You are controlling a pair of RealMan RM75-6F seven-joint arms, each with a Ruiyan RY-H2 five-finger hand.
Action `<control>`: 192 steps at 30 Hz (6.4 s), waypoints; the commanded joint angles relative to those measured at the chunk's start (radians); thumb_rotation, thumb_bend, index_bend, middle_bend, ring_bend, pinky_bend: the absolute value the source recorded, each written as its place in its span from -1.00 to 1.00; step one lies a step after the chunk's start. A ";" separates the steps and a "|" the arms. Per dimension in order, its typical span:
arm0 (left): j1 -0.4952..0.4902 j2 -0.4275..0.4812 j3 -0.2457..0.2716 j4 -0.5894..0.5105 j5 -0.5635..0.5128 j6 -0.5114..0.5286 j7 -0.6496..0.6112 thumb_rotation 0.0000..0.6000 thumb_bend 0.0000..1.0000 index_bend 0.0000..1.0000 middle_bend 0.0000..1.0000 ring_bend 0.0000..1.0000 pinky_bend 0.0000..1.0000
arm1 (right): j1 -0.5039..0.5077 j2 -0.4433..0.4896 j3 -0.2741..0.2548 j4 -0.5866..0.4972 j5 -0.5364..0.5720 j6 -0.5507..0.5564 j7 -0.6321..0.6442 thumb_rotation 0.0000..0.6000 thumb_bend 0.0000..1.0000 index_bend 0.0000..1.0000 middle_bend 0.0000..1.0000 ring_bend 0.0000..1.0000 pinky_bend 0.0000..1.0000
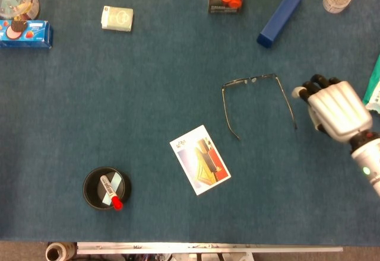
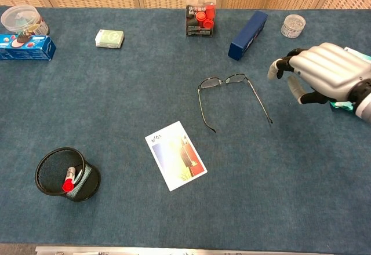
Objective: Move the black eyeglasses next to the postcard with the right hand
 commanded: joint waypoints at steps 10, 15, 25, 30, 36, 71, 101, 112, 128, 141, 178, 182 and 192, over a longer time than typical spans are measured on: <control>0.005 0.012 0.002 -0.009 0.007 0.007 -0.011 1.00 -1.00 0.14 -0.09 -0.26 -0.07 | 0.089 -0.103 0.015 0.107 0.109 -0.069 0.024 1.00 0.50 -0.27 -0.23 -0.52 -0.15; 0.006 0.015 0.002 -0.010 0.007 0.007 -0.018 1.00 -1.00 0.14 -0.09 -0.24 -0.07 | 0.122 -0.152 0.017 0.154 0.125 -0.082 0.042 1.00 0.50 -0.27 -0.23 -0.52 -0.15; 0.008 0.024 0.001 -0.013 0.010 0.008 -0.034 1.00 -1.00 0.14 -0.09 -0.24 -0.07 | 0.166 -0.208 0.003 0.206 0.119 -0.099 0.097 1.00 0.50 -0.27 -0.23 -0.52 -0.15; 0.011 0.027 0.002 -0.014 0.014 0.014 -0.039 1.00 -1.00 0.14 -0.09 -0.24 -0.07 | 0.183 -0.224 -0.005 0.220 0.130 -0.106 0.104 1.00 0.50 -0.27 -0.23 -0.52 -0.15; 0.013 0.032 0.002 -0.018 0.017 0.018 -0.045 1.00 -1.00 0.14 -0.09 -0.24 -0.07 | 0.202 -0.245 -0.008 0.243 0.142 -0.106 0.108 1.00 0.50 -0.27 -0.23 -0.52 -0.15; 0.020 0.042 0.005 -0.028 0.031 0.025 -0.054 1.00 -1.00 0.14 -0.09 -0.24 -0.07 | 0.258 -0.295 -0.027 0.312 0.214 -0.078 0.097 1.00 0.50 -0.27 -0.23 -0.52 -0.15; 0.020 0.043 0.009 -0.033 0.033 0.016 -0.040 1.00 -1.00 0.14 -0.09 -0.24 -0.07 | 0.320 -0.434 0.031 0.552 0.116 -0.120 0.302 1.00 0.50 -0.27 -0.23 -0.51 -0.14; 0.018 0.044 0.011 -0.034 0.033 0.010 -0.036 1.00 -1.00 0.14 -0.09 -0.24 -0.07 | 0.340 -0.486 0.049 0.649 0.082 -0.138 0.379 1.00 0.50 -0.27 -0.23 -0.49 -0.14; 0.016 0.041 0.014 -0.034 0.034 0.004 -0.024 1.00 -1.00 0.14 -0.09 -0.24 -0.07 | 0.321 -0.435 0.033 0.529 -0.020 -0.063 0.409 1.00 0.50 -0.27 -0.24 -0.49 -0.14; 0.013 0.032 0.015 -0.035 0.029 -0.006 -0.004 1.00 -1.00 0.14 -0.09 -0.24 -0.07 | 0.288 -0.381 0.008 0.443 -0.052 -0.015 0.362 1.00 0.49 -0.27 -0.24 -0.50 -0.14; 0.009 0.035 0.022 -0.040 0.034 -0.016 -0.006 1.00 -1.00 0.14 -0.09 -0.24 -0.07 | 0.175 -0.623 0.049 0.597 -0.145 0.249 0.345 1.00 -0.43 -0.27 -0.19 -0.52 -0.16; 0.009 0.038 0.024 -0.041 0.037 -0.016 -0.009 1.00 -1.00 0.14 -0.09 -0.24 -0.07 | 0.178 -0.659 0.067 0.631 -0.125 0.231 0.386 1.00 -0.43 -0.27 -0.15 -0.47 -0.16; 0.010 0.039 0.027 -0.041 0.045 -0.013 -0.008 1.00 -1.00 0.13 -0.09 -0.24 -0.07 | 0.189 -0.692 0.089 0.656 -0.109 0.186 0.473 1.00 -0.43 -0.27 -0.12 -0.45 -0.15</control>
